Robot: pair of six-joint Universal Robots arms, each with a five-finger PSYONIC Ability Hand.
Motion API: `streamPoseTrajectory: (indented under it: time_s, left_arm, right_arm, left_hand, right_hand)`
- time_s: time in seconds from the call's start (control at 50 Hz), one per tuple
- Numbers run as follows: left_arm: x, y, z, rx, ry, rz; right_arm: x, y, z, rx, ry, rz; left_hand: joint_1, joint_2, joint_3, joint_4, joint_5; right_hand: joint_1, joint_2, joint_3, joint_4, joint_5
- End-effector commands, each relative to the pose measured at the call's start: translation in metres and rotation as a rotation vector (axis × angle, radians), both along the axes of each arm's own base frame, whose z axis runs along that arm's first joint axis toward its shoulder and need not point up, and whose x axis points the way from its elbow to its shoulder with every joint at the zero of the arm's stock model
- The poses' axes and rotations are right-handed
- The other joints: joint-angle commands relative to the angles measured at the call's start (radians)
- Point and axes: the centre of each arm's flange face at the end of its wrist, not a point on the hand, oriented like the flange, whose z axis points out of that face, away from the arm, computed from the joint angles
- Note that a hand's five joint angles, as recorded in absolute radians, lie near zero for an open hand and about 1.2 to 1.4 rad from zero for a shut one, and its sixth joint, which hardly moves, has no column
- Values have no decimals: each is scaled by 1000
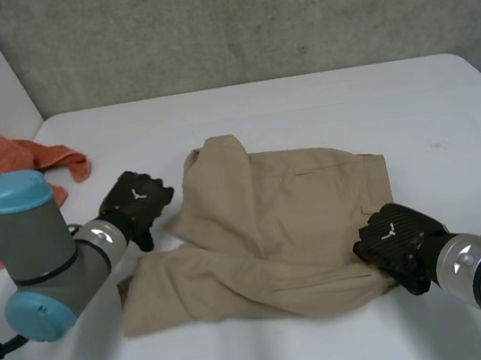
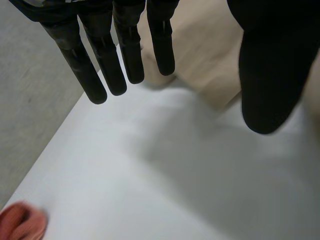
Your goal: Fold the laundry.
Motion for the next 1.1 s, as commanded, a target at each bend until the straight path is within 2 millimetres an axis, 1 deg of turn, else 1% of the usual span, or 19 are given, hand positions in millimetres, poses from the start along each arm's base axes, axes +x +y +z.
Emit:
streamPoseTrajectory:
  time_s: [0.02,0.14,0.22,0.36,0.52,0.8,0.88,0.94,0.98,1.02,1.1]
  left_arm:
    - [-4,3,-10,37,30,-71]
    - [-7,-2,-25,65,29,-90]
    - [-10,-8,-29,63,33,-98]
    - [-13,-20,-29,44,50,-95]
    - [-17,-26,-22,57,115,-81]
    - [-19,-32,-33,66,113,-80]
    - [-20,-33,-34,66,113,-83]
    - [-20,-34,-33,62,113,-81]
    - [-19,-36,-30,48,110,-69]
    - [-20,-36,-27,37,109,-66]
    - [-15,-38,-9,-12,101,-4]
  right_arm:
    - [0,1,-1,3,1,0]
    - [0,1,-1,3,1,0]
    - [0,0,-1,2,0,-1]
    - [0,0,-1,3,-1,-2]
    - [0,1,-1,5,1,-1]
    - [0,1,-6,17,5,0]
    - [0,1,-6,15,4,0]
    - [0,0,-6,15,4,-1]
    - [0,0,-6,15,4,-1]
    - [0,1,-6,15,4,0]
    - [0,1,-6,15,4,0]
  left_hand:
    - [114,82,78,85,87]
    - [140,108,104,111,114]
    - [184,152,148,156,158]
    - [272,240,236,244,246]
    - [322,290,286,294,296]
    - [387,355,351,358,360]
    - [481,448,445,452,454]
    - [691,659,656,663,665]
    - [911,879,875,882,884]
    - [912,880,876,883,886]
    - [912,880,876,883,886]
  right_hand:
    - [404,227,216,207,230]
    - [404,227,216,207,230]
    - [404,227,216,207,230]
    - [404,227,216,207,230]
    - [404,227,216,207,230]
    - [404,227,216,207,230]
    - [404,227,216,207,230]
    - [404,227,216,207,230]
    - [404,227,216,207,230]
    - [404,227,216,207,230]
    - [404,227,216,207,230]
